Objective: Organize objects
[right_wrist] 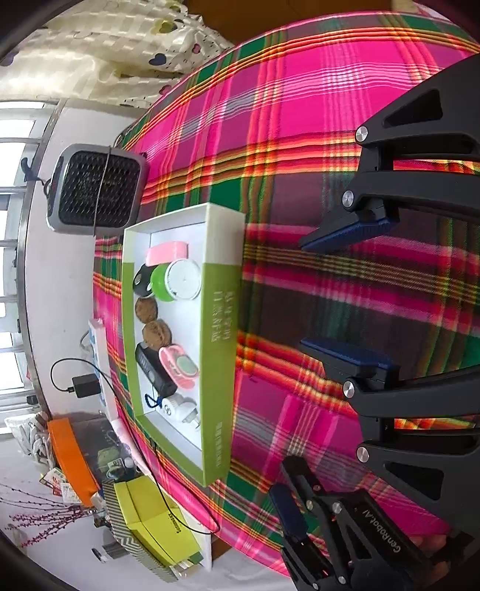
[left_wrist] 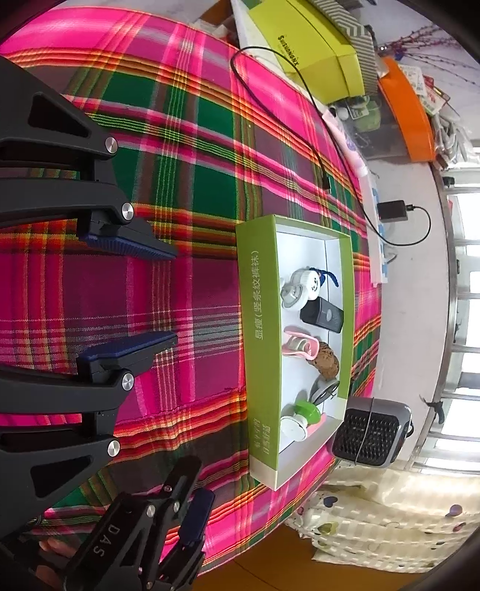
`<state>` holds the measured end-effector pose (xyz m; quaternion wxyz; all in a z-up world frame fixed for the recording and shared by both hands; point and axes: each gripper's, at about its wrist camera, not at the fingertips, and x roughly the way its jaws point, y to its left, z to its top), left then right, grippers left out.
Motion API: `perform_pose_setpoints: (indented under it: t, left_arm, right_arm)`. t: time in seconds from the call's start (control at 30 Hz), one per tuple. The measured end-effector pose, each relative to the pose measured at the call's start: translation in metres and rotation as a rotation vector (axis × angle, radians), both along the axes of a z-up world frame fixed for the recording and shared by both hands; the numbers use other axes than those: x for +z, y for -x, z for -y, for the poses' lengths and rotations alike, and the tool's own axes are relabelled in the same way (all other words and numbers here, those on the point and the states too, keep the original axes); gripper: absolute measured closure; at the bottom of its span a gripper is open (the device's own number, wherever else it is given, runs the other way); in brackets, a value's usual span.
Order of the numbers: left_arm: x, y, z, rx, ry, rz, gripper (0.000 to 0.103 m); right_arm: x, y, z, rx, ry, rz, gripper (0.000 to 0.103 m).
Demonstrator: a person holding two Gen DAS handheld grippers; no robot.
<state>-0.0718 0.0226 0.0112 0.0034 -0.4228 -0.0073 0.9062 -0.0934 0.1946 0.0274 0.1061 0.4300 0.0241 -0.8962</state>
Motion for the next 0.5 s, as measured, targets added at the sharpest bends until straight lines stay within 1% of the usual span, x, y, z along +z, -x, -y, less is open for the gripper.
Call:
perform_pose_setpoints:
  t: [0.13, 0.2, 0.27, 0.33, 0.4, 0.47, 0.5]
  left_arm:
    - [0.0, 0.001, -0.001, 0.018, 0.001, 0.002, 0.063]
    - [0.0, 0.002, -0.003, 0.009, -0.016, 0.005, 0.051]
    - [-0.001, 0.003, -0.007, 0.011, -0.006, 0.007, 0.049]
    - [-0.001, 0.003, -0.012, 0.011, 0.028, 0.012, 0.048]
    - [0.0, 0.004, -0.012, 0.019, 0.023, 0.012, 0.047]
    - [0.0, 0.004, -0.011, 0.021, 0.009, 0.012, 0.044]
    - [-0.001, 0.004, -0.011, 0.02, 0.011, 0.013, 0.043]
  right_arm:
    - [0.0, -0.002, -0.001, -0.013, -0.027, 0.002, 0.054]
    - [0.0, -0.003, -0.003, -0.019, -0.03, 0.005, 0.054]
    - [0.0, -0.003, -0.005, -0.026, -0.031, 0.006, 0.054]
    - [0.0, -0.004, -0.005, -0.029, -0.036, 0.005, 0.054]
    - [-0.001, -0.003, -0.005, -0.032, -0.045, 0.004, 0.054]
    - [-0.001, -0.002, -0.006, -0.034, -0.045, 0.005, 0.051]
    - [-0.001, -0.001, -0.007, -0.04, -0.047, 0.007, 0.046]
